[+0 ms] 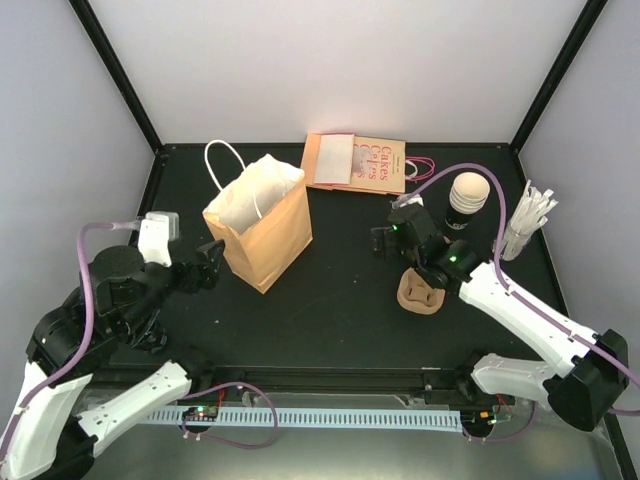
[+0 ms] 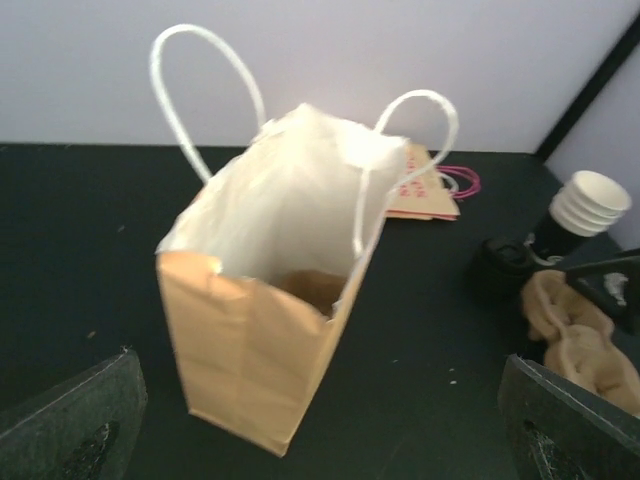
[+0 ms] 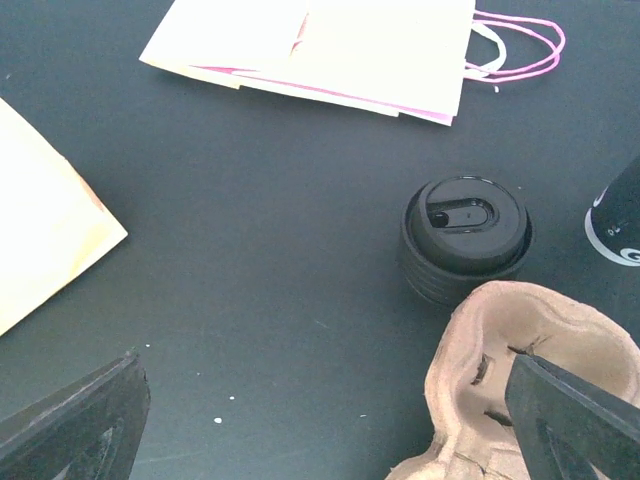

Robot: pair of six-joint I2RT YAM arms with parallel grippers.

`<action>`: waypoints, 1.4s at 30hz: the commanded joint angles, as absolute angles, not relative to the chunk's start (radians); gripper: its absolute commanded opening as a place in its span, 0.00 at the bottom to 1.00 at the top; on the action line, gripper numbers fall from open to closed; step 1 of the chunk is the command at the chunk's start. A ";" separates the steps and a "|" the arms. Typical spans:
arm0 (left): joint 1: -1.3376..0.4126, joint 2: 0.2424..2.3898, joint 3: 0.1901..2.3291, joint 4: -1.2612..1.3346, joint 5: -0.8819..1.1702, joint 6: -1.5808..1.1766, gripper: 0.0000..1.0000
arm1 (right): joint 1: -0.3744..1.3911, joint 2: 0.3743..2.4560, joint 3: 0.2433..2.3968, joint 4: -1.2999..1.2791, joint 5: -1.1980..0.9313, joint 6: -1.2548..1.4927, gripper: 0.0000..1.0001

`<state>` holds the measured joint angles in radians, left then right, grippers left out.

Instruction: Pack the takeout coffee

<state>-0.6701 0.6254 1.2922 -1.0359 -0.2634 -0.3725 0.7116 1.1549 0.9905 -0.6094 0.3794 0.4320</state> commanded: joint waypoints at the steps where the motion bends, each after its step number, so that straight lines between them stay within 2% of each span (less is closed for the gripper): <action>1: -0.672 0.608 1.310 -1.188 -0.431 -0.469 0.99 | 0.707 1.131 0.985 -0.562 0.368 0.418 1.00; 12: -0.673 0.499 1.269 -1.246 -0.628 -0.568 0.99 | 0.706 1.168 0.992 -0.515 0.319 0.400 1.00; 22: -0.672 0.545 1.235 -1.194 -0.678 -0.544 0.99 | 0.706 1.210 1.010 -0.484 0.302 0.365 1.00; 29: -0.636 0.655 1.291 -1.065 -0.740 -0.391 0.99 | 0.704 1.230 1.032 -0.477 0.294 0.341 1.00; 33: -0.490 0.710 1.310 -0.961 -0.630 -0.281 0.99 | 0.698 1.231 1.024 -0.468 0.259 0.344 1.00; 36: -0.257 0.753 1.311 -0.907 -0.398 -0.242 0.99 | 0.696 1.225 1.013 -0.465 0.251 0.345 1.00; 39: -0.085 0.810 1.321 -0.906 -0.226 -0.286 0.99 | 0.692 1.215 1.004 -0.457 0.234 0.347 1.00; 42: 0.026 0.832 1.290 -0.920 -0.195 -0.380 0.98 | 0.692 1.204 0.999 -0.456 0.225 0.348 1.00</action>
